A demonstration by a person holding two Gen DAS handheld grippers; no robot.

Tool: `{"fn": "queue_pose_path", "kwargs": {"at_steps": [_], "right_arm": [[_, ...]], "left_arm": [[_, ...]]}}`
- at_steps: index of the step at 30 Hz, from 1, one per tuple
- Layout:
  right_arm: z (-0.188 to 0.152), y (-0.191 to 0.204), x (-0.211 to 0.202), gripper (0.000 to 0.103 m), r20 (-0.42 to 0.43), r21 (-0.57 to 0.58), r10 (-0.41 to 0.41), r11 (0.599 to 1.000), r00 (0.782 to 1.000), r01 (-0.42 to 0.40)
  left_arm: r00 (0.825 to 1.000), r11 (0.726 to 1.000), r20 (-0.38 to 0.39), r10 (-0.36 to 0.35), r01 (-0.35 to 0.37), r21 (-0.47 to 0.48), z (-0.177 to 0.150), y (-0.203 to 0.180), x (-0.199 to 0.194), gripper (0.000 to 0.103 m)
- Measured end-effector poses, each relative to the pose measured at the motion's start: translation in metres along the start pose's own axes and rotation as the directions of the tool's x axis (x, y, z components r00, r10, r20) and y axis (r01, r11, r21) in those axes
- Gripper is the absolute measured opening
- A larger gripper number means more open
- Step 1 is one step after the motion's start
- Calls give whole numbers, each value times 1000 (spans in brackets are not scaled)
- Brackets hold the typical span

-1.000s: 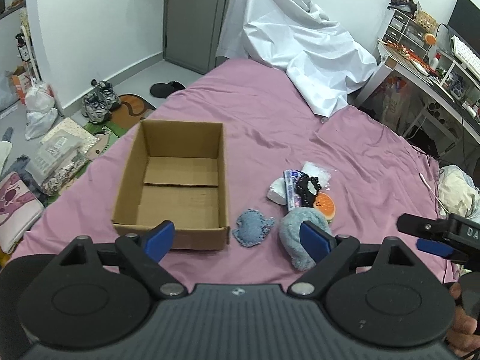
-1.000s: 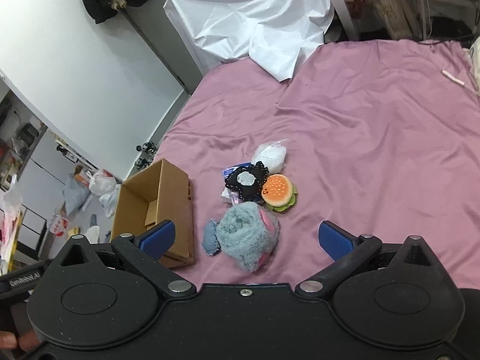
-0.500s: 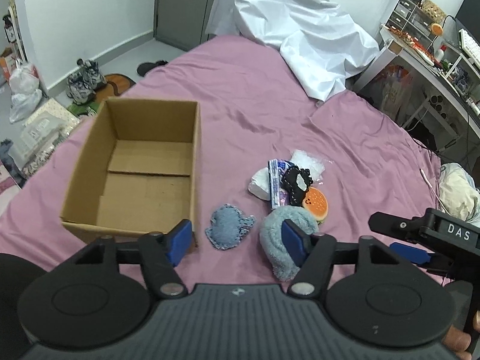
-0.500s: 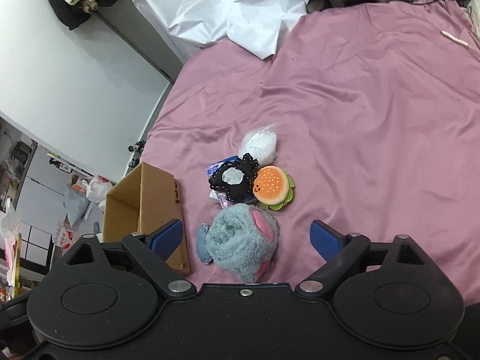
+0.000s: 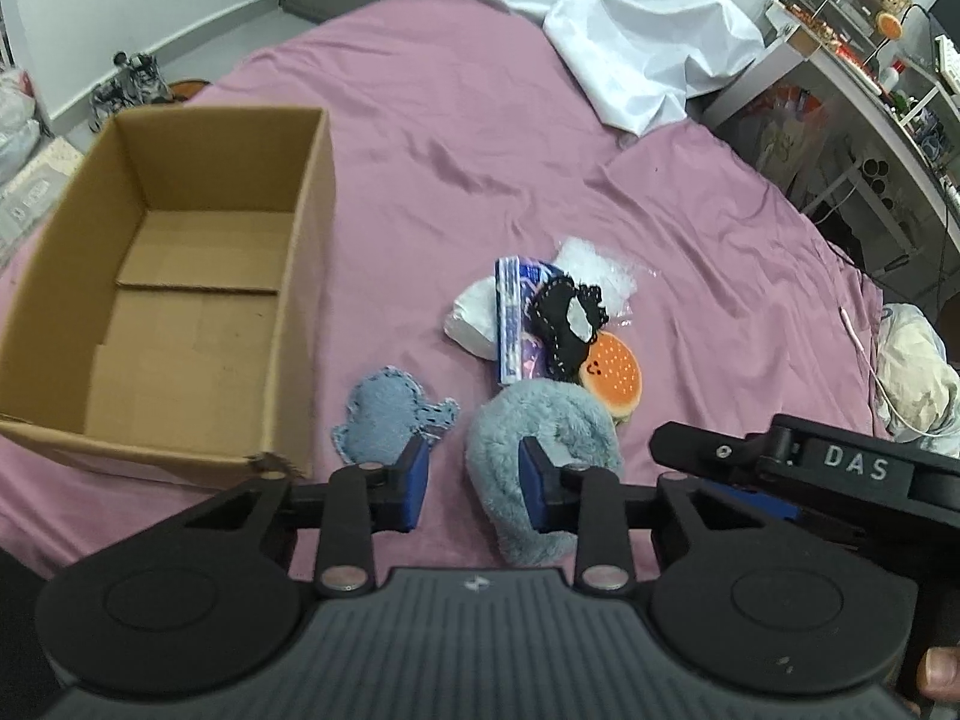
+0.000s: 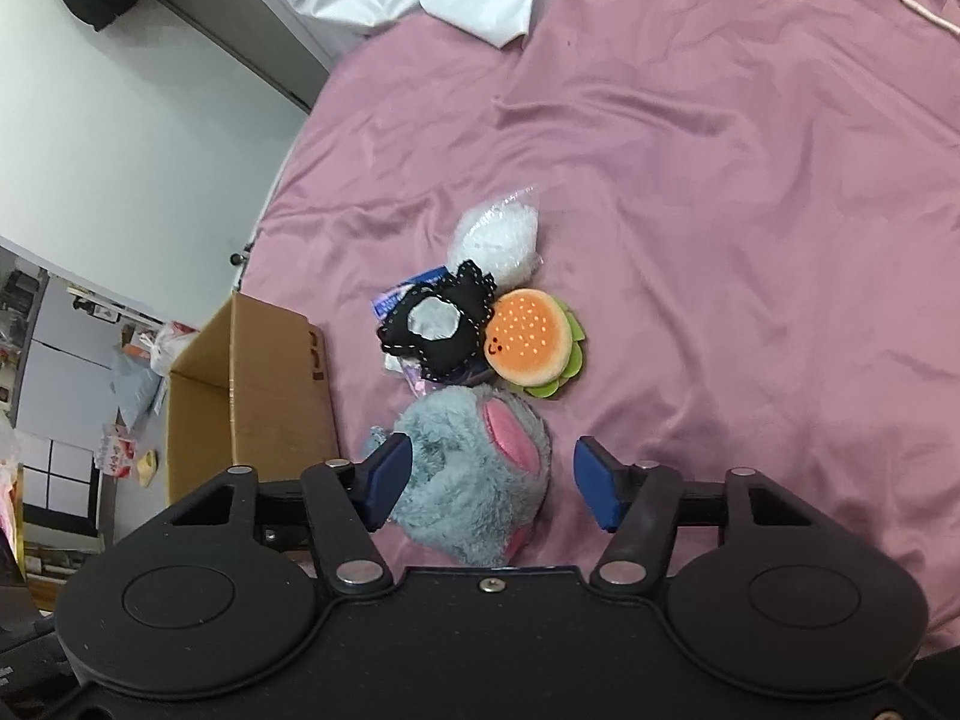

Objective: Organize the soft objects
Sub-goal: 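Lower the right gripper onto the light-blue fluffy plush and close it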

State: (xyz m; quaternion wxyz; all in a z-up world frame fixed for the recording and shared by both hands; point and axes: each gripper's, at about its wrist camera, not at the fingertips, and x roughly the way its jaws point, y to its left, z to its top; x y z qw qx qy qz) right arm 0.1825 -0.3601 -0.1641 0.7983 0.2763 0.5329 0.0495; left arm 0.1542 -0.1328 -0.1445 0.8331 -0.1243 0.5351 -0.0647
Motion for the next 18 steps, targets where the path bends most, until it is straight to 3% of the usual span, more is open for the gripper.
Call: {"fn": "queue_pose_path", "kwargs": {"at_steps": [11,18], "right_arm": [[8,-9,31,36,-83,47,-18,999,996,22],[10,-10,40,36,-111,63,-13,998,994,20]], "left_arm": [[997,998,-75,-26,22,-51,3,0,41,24],[994,995,-91,-52,44,-88,5,-1,57,23]]}}
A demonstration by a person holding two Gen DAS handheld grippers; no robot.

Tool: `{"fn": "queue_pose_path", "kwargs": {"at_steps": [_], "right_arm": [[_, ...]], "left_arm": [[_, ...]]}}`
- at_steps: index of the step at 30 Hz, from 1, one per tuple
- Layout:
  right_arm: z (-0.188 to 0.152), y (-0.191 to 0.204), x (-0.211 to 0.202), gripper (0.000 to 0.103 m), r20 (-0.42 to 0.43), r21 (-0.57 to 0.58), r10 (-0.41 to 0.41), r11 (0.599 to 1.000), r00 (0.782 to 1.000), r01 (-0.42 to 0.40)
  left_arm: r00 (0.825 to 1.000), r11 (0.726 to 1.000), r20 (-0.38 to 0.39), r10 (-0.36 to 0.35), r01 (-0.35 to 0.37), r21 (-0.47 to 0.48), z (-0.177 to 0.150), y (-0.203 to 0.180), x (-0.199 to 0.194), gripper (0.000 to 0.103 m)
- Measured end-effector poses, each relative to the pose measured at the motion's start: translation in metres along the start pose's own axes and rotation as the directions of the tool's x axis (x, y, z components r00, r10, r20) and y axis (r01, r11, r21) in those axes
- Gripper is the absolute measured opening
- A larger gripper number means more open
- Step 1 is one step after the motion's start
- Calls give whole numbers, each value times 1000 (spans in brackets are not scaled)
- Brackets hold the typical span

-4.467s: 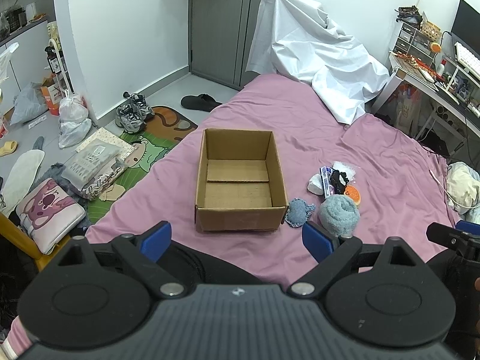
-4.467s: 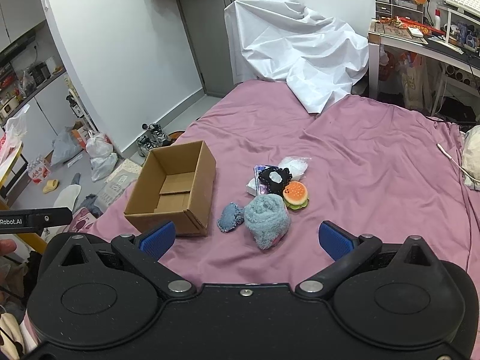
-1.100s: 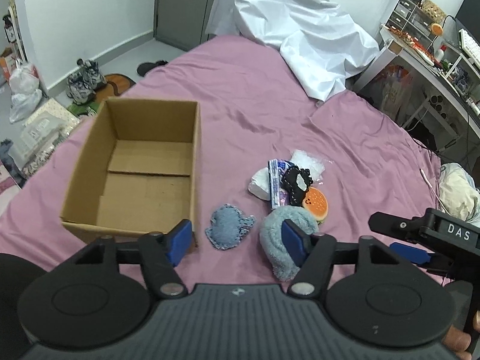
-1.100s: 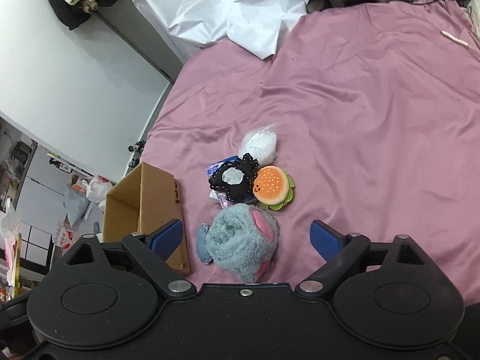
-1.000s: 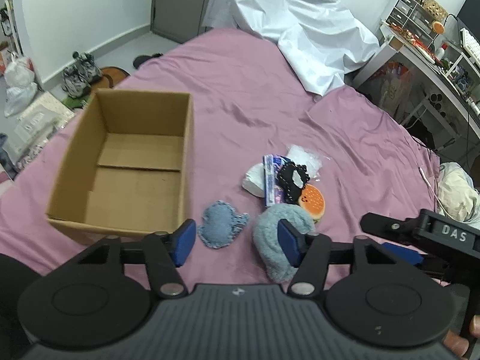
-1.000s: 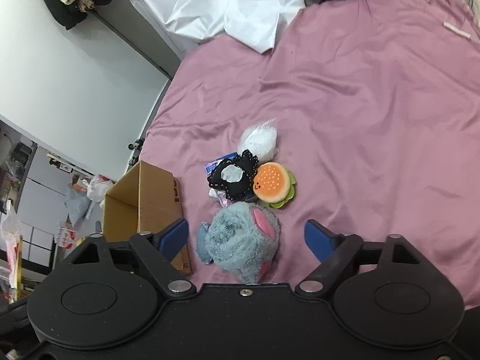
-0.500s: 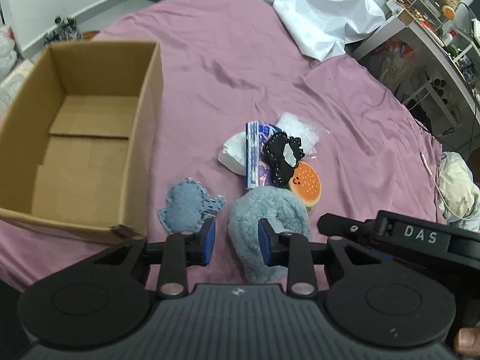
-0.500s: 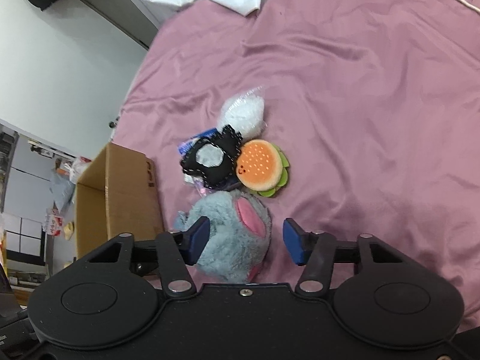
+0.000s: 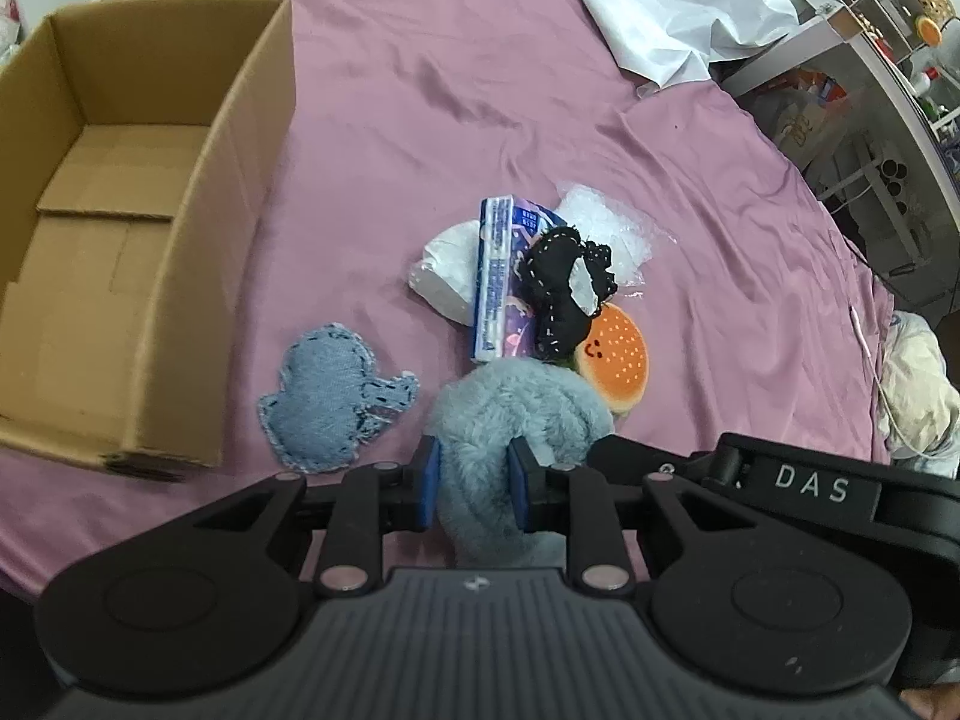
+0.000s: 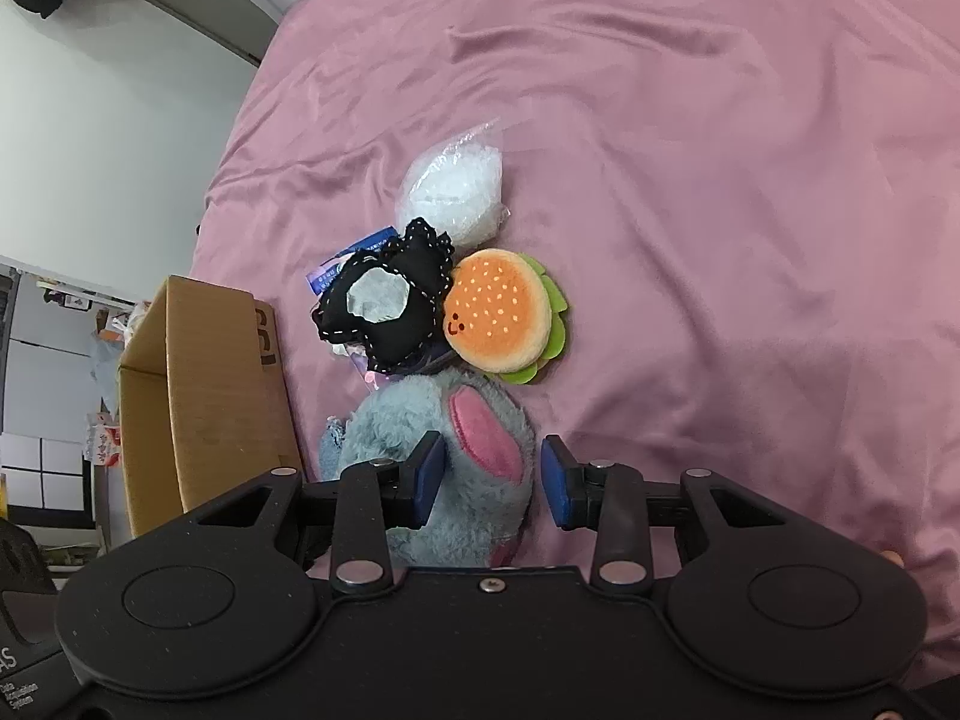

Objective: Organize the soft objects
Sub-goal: 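Lower the right gripper onto the light-blue fluffy plush and close it, then lift the light-blue plush with the right gripper and carry it over the box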

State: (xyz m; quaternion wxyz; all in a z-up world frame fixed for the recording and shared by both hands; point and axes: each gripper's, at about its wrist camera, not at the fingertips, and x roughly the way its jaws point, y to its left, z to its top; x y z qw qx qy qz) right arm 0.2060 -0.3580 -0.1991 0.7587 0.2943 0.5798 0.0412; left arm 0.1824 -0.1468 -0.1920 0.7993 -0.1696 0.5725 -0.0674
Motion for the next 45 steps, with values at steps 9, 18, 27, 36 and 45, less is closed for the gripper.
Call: {"fn": "queue_pose_path", "kwargs": {"at_steps": [9,18,27,36,45], "right_arm": [[4,2,13,23,-37,-1,15,1000,999,-15],[0,10,-3,18,15,-64,43,997,999,-42],[-5,22,-31,18,88,-132,125,985,988,-113],[-7,43,-47,18,118,-185,175,971,978,-151],[-9,65,-52,18,140,-236,235,951,962,-198]], "left_arm": [[1000,999,8,-7,7,-39,2,0,5,19],[999,1000,49,-17,18,-19,3,-3,-11,17],[992,1000,127,-12,9,24,4,-10,-46,17],[982,1000,188,-2,-2,19,4,-8,-73,17],[970,1000,241,20,-22,6,11,-2,-97,16]]}}
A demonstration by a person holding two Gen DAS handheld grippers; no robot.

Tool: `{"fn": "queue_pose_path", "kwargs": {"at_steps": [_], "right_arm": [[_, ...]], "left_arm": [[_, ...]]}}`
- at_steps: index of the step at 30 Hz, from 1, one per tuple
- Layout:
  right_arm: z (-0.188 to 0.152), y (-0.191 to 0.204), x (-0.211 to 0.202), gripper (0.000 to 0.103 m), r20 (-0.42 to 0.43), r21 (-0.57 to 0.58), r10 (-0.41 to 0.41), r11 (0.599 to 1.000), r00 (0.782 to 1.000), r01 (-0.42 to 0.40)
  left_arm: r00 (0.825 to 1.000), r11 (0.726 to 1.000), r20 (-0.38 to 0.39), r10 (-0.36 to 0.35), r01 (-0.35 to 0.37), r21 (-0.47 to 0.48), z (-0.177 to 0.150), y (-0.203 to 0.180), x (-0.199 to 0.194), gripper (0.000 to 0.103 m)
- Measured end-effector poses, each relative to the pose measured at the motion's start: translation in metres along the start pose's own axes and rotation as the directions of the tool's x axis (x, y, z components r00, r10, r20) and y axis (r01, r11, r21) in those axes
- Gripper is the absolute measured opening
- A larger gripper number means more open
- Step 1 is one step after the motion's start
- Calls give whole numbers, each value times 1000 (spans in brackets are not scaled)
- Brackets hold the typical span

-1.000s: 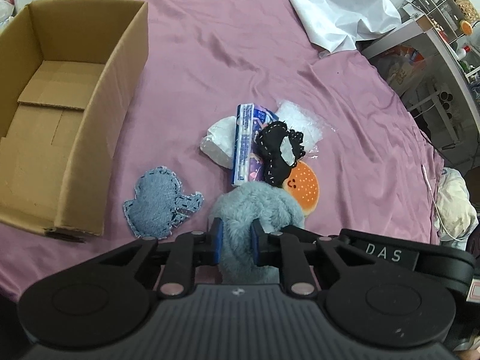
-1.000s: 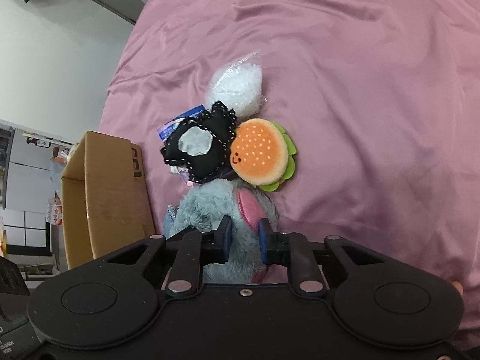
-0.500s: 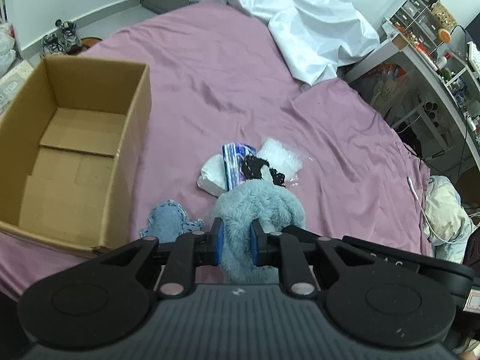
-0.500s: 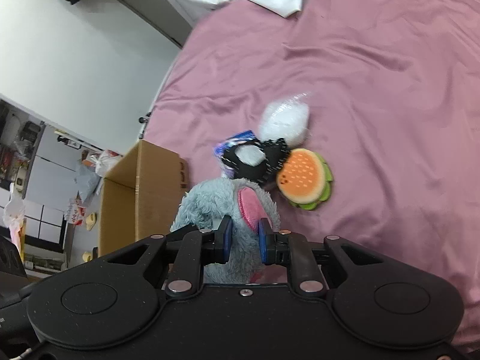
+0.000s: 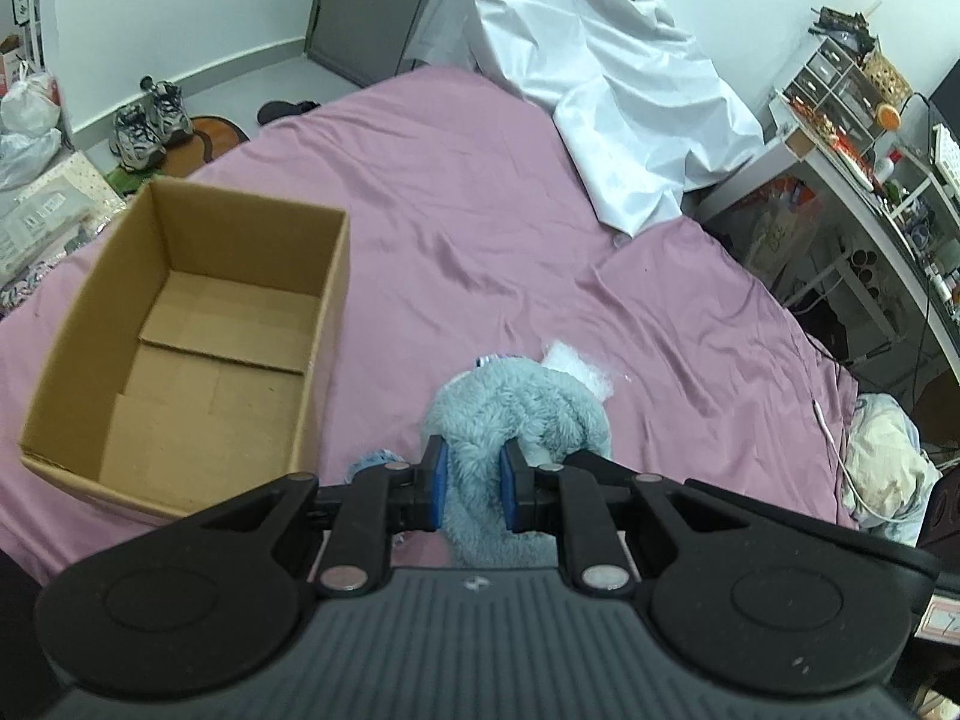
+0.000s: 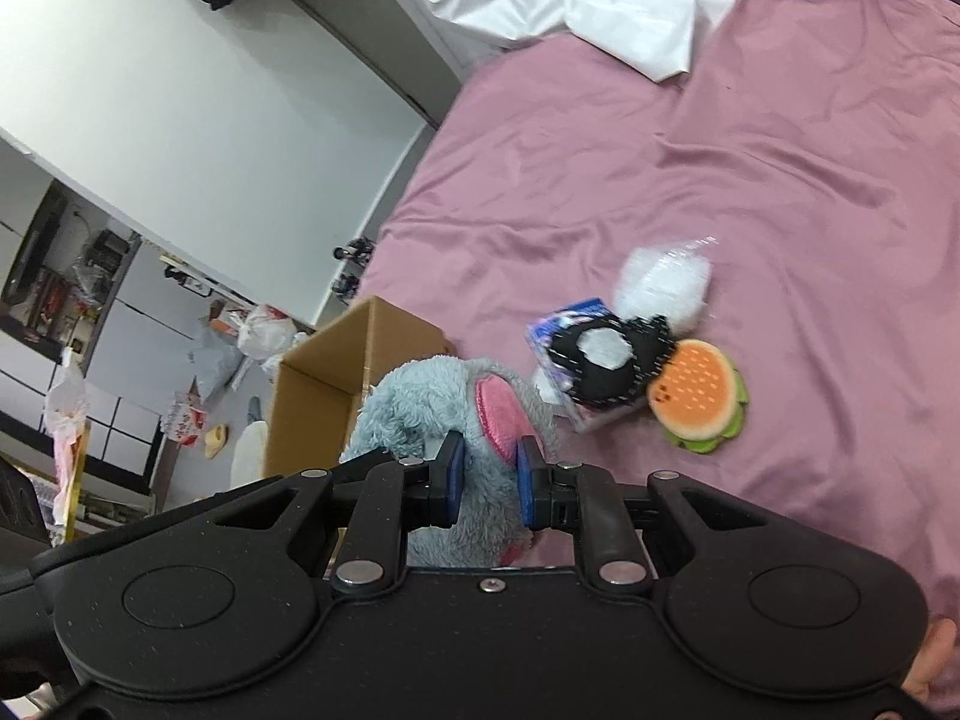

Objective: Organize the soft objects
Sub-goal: 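Lift the light-blue plush with the right gripper and carry it over the box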

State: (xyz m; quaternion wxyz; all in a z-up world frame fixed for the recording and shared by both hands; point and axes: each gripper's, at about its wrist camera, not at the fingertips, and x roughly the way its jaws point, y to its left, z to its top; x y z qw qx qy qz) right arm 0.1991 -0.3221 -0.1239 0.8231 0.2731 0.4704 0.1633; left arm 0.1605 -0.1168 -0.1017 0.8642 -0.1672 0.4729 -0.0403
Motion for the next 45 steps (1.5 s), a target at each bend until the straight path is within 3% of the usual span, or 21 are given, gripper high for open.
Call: {"fn": "queue_pose_path", "kwargs": {"at_steps": [30,45], "right_arm": [[-3,80,63,18,9,-113,131,985,991,-129],[-6,99,111,19,-11,-81,117,990,993,-118]], "left_arm": [[989,992,117,91,-81,-92,39,84,-29,15],[989,989,88,119,-110,-102,59,129,-1,15]]}}
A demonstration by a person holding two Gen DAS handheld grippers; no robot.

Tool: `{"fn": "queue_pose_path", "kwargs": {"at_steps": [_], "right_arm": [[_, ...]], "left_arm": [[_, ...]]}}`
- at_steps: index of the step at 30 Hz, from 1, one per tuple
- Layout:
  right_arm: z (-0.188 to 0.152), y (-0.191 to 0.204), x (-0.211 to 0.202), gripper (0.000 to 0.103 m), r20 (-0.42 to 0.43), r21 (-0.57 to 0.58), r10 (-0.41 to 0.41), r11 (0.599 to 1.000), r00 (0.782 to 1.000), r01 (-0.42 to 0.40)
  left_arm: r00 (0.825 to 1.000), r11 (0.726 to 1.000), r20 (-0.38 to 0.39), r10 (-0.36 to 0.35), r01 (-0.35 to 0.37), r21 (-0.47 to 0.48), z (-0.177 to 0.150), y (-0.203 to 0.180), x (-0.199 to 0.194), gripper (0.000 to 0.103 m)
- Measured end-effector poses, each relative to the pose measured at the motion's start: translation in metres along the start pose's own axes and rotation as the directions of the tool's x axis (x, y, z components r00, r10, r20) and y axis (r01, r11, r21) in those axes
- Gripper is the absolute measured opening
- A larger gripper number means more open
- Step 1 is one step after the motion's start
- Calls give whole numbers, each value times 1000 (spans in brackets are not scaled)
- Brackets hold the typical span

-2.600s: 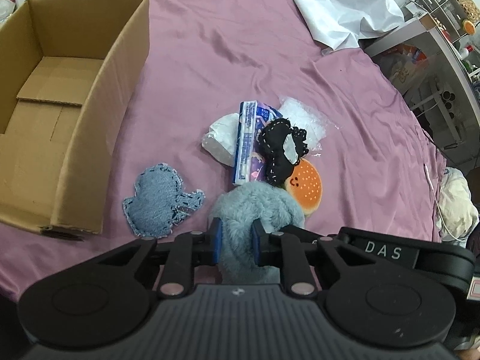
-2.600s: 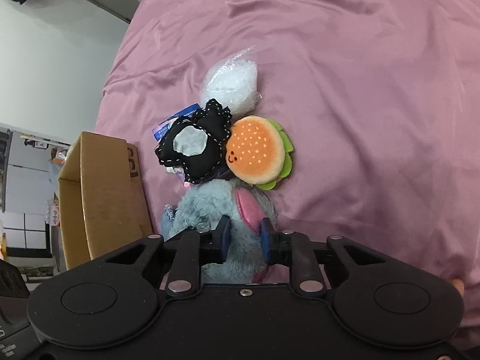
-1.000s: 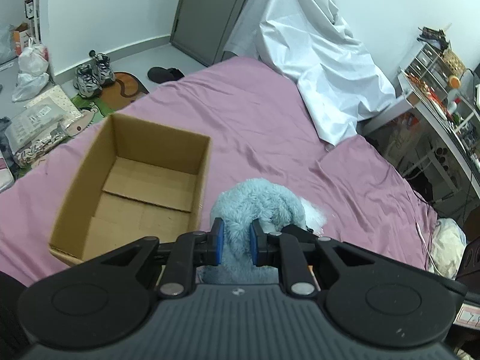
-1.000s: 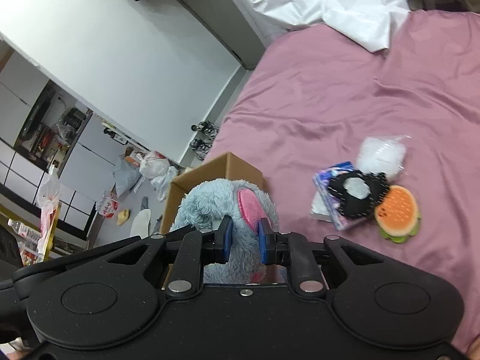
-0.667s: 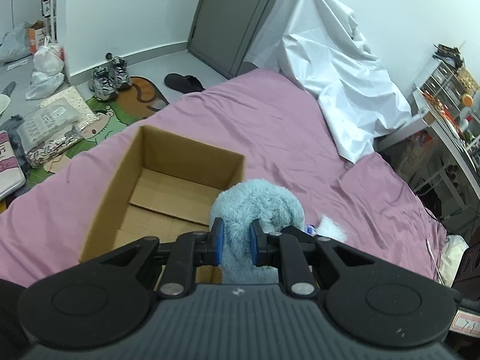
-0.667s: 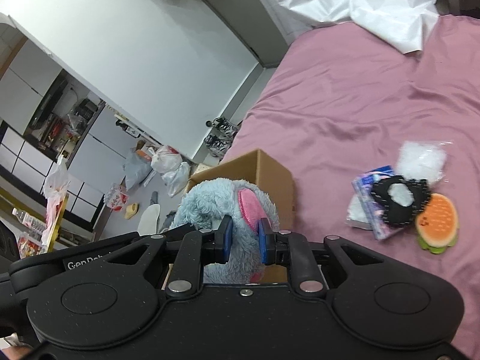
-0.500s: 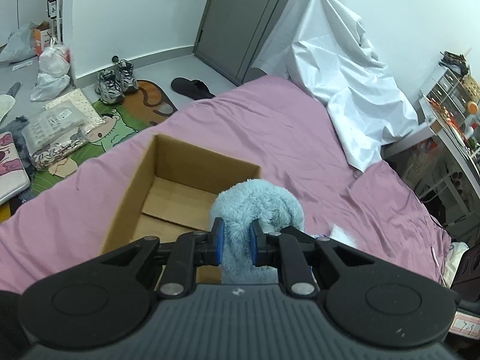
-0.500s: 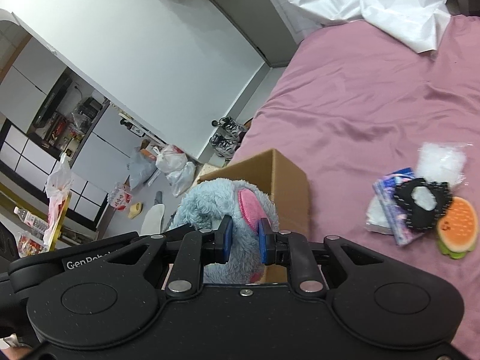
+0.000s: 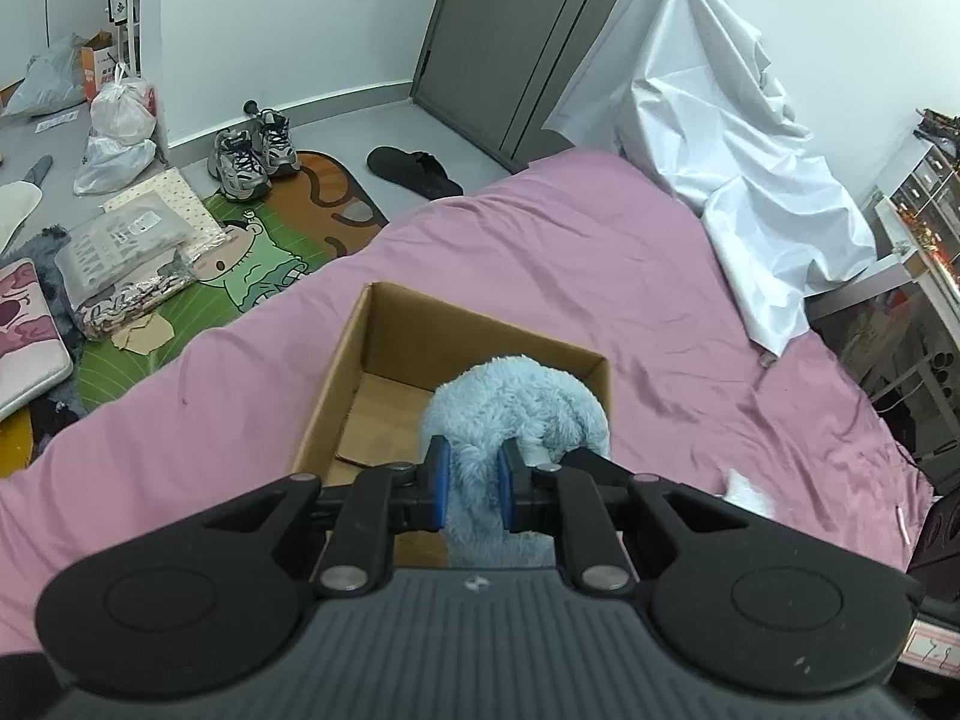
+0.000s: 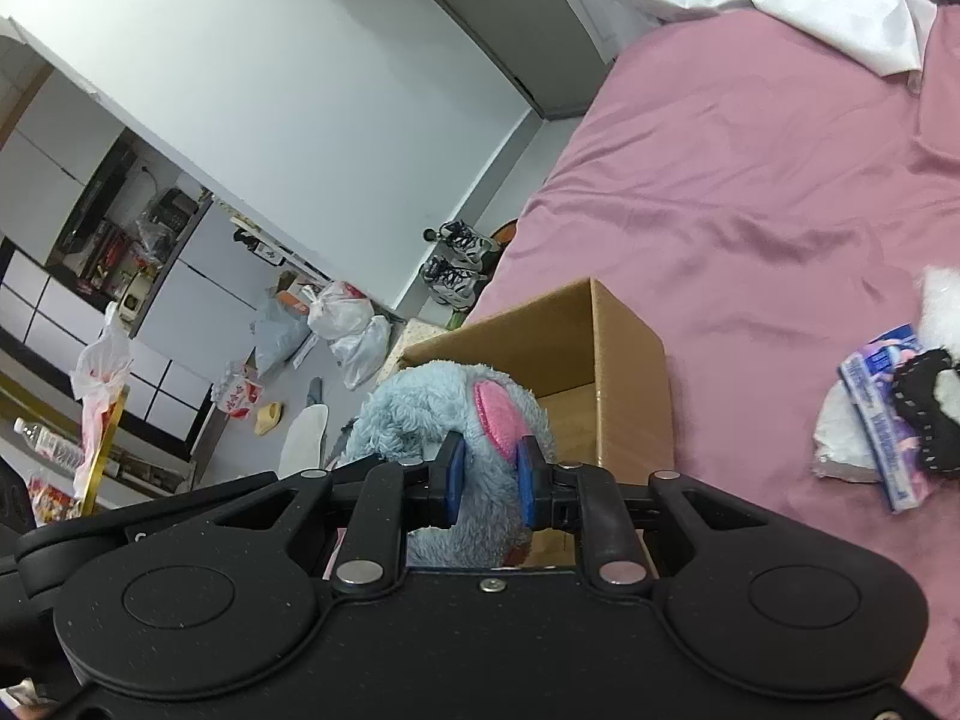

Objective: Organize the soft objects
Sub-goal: 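Lift the light-blue plush with the right gripper and carry it over the box, then lower the plush into the box and open the right gripper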

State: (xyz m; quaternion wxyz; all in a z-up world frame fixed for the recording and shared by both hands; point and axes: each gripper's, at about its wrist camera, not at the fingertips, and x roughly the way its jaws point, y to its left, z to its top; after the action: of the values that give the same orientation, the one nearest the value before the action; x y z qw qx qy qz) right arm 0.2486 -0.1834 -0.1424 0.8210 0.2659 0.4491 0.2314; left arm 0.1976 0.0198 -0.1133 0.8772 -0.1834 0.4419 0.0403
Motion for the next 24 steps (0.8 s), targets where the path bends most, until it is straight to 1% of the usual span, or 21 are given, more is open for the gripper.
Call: {"fn": "queue_pose_path", "kwargs": {"at_steps": [11,16,20,24], "right_arm": [[0,-13,28,24,-15,90,-8,996,1000,9],[4,-7,29,25,-11,76,-14,997,1000,15],[6,-3,24,31,1,50,-30,998,1000,30],[8,-3,24,33,2,54,-32,998,999,32]], "left_arm": [[999,1000,-46,25,-25,4,11,15,38,14],[997,999,-63,49,-48,11,16,19,53,13],[995,997,-70,73,-72,22,18,21,63,13],[989,993,-93,111,-108,38,18,19,74,15]]}}
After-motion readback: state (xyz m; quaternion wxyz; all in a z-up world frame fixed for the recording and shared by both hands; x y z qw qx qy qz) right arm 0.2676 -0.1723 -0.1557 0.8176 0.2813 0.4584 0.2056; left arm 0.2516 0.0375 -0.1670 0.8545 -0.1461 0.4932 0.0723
